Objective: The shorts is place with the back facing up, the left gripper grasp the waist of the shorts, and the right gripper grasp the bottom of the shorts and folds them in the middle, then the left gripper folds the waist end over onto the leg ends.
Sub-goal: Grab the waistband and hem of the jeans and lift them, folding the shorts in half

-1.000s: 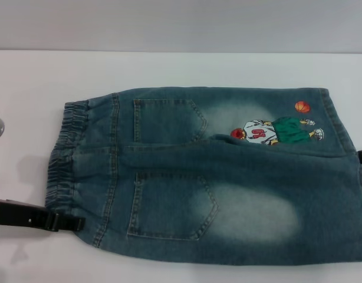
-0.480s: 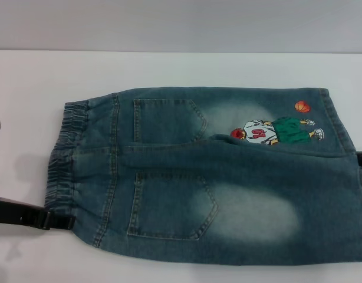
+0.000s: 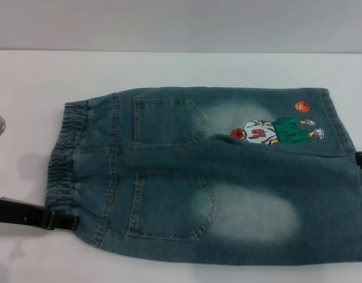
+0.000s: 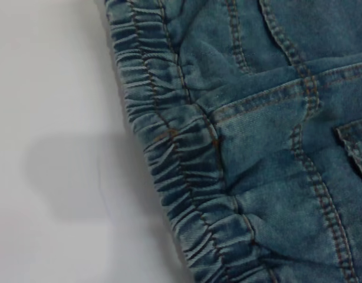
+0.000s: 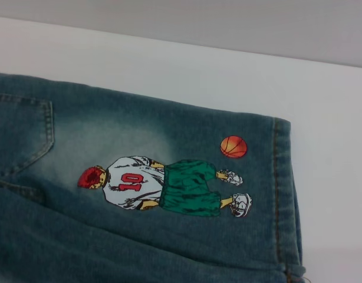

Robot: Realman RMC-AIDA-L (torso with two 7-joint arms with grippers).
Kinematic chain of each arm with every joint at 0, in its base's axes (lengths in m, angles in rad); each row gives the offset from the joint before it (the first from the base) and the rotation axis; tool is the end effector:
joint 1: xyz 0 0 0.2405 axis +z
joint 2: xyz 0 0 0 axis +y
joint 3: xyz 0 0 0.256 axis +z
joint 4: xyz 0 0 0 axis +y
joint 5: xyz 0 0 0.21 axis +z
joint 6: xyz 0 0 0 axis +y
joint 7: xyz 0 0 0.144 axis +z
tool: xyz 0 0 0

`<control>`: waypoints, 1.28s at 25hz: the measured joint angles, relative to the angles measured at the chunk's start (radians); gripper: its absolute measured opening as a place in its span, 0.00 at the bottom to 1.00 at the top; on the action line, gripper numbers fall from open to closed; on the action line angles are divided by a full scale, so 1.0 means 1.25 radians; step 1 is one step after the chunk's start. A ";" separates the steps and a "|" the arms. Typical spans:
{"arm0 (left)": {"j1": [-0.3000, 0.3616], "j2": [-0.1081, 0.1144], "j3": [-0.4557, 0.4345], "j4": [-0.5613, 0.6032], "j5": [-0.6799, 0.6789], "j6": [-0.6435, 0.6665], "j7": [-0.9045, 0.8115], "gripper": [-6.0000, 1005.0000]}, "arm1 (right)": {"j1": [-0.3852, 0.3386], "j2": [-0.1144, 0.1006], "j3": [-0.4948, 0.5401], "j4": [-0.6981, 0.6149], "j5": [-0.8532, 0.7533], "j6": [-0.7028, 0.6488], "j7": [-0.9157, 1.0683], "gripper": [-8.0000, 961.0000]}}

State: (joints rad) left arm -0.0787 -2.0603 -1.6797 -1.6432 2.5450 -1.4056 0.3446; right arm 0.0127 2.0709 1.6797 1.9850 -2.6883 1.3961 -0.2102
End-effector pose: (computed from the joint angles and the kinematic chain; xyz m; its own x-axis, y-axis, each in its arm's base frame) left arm -0.2690 0.2708 0.0261 0.4539 0.8856 0.0984 0.7768 -0.3392 -0.5306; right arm 0.2249 0.2745 0.0784 0.5594 -0.7840 -0.2691 -0.6869 -0.2567 -0.6799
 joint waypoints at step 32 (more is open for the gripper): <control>-0.009 -0.001 0.004 -0.031 -0.010 0.005 -0.062 0.15 | 0.014 0.000 -0.002 0.016 -0.031 0.015 0.000 0.73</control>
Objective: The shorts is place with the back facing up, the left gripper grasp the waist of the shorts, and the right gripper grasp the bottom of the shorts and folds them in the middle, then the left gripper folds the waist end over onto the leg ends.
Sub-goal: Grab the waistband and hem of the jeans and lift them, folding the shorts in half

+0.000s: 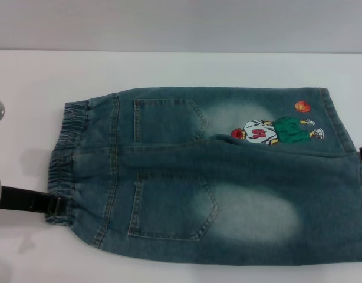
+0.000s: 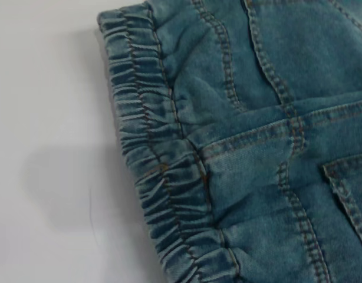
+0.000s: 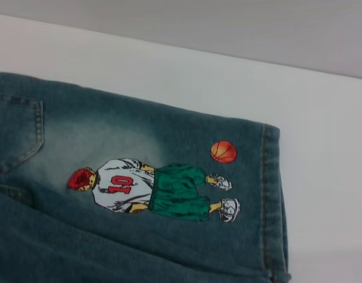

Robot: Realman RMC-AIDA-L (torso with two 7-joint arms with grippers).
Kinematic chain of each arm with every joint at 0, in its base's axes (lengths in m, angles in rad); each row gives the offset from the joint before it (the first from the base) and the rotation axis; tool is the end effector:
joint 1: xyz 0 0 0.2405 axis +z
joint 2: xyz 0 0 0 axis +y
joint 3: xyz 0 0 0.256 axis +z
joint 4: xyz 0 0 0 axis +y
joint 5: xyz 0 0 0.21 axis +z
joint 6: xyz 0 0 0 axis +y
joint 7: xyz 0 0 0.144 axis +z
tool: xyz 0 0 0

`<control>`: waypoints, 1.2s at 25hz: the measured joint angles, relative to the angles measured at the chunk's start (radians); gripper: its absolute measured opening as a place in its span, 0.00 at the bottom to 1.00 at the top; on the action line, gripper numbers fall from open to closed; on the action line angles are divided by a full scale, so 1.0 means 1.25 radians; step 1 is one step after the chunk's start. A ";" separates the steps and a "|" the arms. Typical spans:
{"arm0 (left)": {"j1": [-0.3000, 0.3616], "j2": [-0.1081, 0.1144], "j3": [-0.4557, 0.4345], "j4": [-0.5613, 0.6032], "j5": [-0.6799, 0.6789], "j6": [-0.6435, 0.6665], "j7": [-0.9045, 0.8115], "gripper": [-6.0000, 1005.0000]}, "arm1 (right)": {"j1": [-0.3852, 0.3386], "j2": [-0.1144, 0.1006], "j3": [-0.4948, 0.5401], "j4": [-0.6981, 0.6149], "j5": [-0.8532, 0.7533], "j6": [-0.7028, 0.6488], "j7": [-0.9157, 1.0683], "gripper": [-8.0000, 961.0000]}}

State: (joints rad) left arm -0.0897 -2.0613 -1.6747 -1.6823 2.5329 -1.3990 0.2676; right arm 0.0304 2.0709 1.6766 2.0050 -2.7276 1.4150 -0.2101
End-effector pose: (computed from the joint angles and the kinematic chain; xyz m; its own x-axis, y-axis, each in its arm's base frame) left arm -0.2550 0.2772 0.0291 0.4383 0.8845 0.1598 0.7997 -0.3025 -0.5186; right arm 0.2204 0.2770 0.0826 0.5802 -0.7748 -0.2510 -0.6563 -0.2622 -0.7075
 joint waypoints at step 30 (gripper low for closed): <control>0.000 0.006 -0.026 -0.015 0.009 -0.030 0.013 0.34 | 0.088 0.002 -0.001 -0.020 -0.004 0.005 0.032 0.73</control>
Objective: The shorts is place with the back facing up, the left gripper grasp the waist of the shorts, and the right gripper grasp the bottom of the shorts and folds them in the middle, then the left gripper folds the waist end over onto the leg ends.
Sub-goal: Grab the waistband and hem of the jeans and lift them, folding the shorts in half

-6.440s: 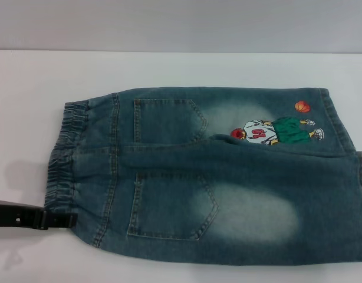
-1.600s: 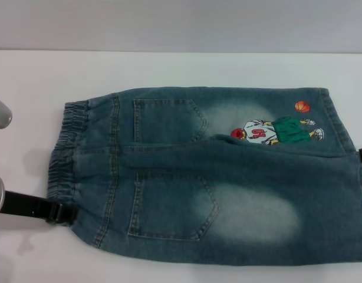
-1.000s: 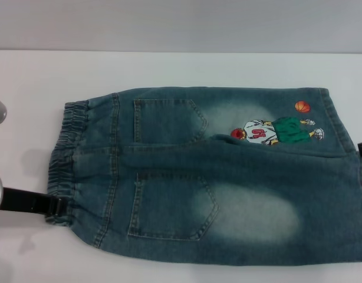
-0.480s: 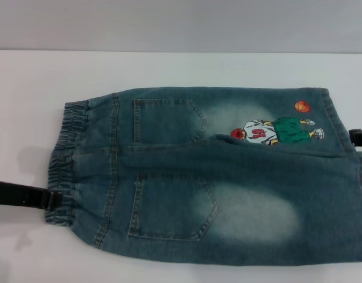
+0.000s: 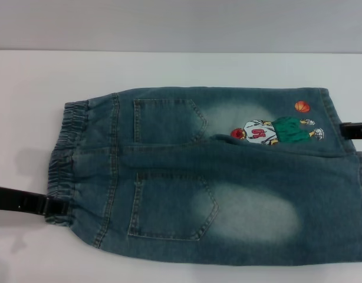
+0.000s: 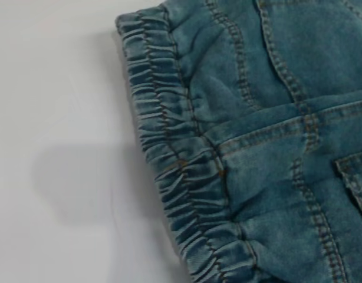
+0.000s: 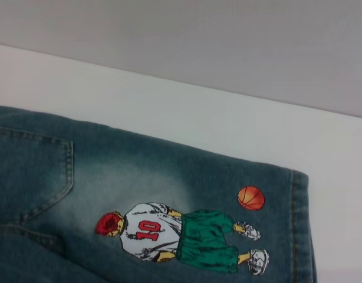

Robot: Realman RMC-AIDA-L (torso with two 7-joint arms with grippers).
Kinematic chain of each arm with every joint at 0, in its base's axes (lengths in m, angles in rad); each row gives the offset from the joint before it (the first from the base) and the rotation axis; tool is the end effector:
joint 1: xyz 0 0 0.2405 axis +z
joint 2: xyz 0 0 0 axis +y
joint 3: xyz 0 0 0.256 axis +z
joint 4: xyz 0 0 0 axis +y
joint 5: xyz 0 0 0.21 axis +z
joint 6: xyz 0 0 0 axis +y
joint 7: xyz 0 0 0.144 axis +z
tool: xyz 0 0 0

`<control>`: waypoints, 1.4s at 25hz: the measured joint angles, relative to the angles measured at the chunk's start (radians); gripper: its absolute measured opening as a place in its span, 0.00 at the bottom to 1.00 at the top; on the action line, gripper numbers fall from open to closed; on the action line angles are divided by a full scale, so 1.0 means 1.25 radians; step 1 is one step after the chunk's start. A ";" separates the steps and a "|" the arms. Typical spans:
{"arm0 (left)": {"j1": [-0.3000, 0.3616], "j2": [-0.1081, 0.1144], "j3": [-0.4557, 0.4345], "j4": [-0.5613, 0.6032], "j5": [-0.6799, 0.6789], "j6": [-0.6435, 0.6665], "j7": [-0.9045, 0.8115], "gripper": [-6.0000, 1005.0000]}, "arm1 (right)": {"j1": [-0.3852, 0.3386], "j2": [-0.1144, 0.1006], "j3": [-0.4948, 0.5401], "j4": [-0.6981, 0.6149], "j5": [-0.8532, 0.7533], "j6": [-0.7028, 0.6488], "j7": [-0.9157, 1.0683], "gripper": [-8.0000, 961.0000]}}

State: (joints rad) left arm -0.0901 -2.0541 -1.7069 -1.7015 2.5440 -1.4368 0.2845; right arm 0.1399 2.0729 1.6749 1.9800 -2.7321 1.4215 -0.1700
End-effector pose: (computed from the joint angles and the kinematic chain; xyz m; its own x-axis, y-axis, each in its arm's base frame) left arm -0.2584 0.2757 0.0398 0.4393 0.8860 0.1481 0.7875 -0.3005 -0.5380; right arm 0.1950 0.2989 0.0786 0.6172 -0.7407 -0.2655 -0.6561 -0.2982 -0.6933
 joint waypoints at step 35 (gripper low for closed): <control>-0.061 -0.004 -0.017 0.110 0.027 -0.004 -0.012 0.82 | 0.065 -0.002 -0.035 -0.046 -0.066 0.004 0.011 0.73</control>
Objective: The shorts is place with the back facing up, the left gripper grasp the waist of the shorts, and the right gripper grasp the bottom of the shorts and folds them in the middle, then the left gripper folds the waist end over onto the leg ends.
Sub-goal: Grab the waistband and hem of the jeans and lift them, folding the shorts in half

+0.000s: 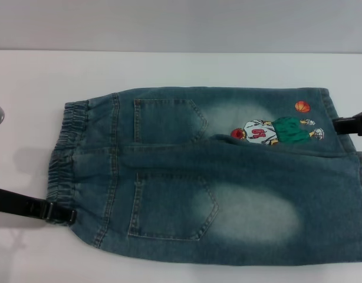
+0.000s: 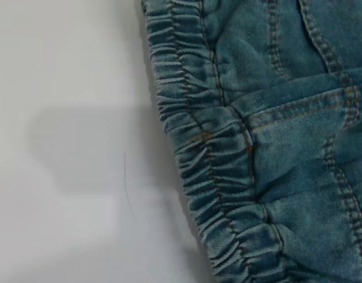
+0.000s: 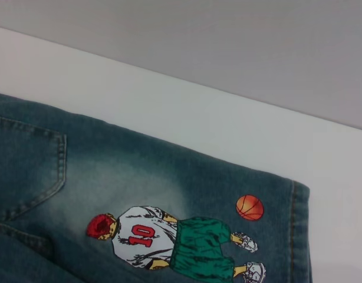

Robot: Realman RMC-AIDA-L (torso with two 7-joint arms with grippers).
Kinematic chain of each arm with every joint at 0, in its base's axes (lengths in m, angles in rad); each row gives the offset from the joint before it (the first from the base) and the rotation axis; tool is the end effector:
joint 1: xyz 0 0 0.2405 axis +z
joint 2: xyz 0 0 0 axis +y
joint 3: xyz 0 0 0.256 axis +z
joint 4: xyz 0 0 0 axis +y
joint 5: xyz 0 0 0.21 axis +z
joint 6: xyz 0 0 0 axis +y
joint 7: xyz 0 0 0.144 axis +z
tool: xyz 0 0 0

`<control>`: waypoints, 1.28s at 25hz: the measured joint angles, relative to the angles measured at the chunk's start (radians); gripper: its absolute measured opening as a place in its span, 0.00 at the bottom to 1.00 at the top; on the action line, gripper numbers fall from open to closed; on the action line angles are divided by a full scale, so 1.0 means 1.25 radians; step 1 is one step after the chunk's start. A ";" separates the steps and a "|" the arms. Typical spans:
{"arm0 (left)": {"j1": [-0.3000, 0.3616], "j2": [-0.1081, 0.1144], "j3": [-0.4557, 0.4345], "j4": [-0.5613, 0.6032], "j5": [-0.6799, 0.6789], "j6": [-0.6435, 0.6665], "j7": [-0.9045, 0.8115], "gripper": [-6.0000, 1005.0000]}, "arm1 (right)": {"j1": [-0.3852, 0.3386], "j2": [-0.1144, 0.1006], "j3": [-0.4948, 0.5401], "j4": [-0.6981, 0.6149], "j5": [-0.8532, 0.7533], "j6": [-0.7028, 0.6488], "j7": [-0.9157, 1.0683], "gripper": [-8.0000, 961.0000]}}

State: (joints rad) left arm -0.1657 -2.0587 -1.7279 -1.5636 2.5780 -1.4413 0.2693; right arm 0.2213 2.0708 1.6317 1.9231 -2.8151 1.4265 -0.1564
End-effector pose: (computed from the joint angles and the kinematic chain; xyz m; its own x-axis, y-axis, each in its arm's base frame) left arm -0.2722 0.2857 0.0281 0.3727 0.9218 0.1069 0.8034 -0.2629 -0.5342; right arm 0.1874 0.3142 0.0692 0.6488 -0.7339 -0.2010 -0.5977 -0.3280 -0.7315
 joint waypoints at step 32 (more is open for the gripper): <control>-0.021 0.000 -0.003 0.059 -0.004 0.015 0.023 0.55 | 0.014 0.001 -0.008 0.005 -0.026 0.021 0.000 0.73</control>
State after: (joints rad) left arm -0.1914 -2.0584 -1.7320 -1.4896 2.5729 -1.4220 0.2982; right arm 0.2392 2.0721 1.6213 1.9291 -2.8472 1.4527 -0.1567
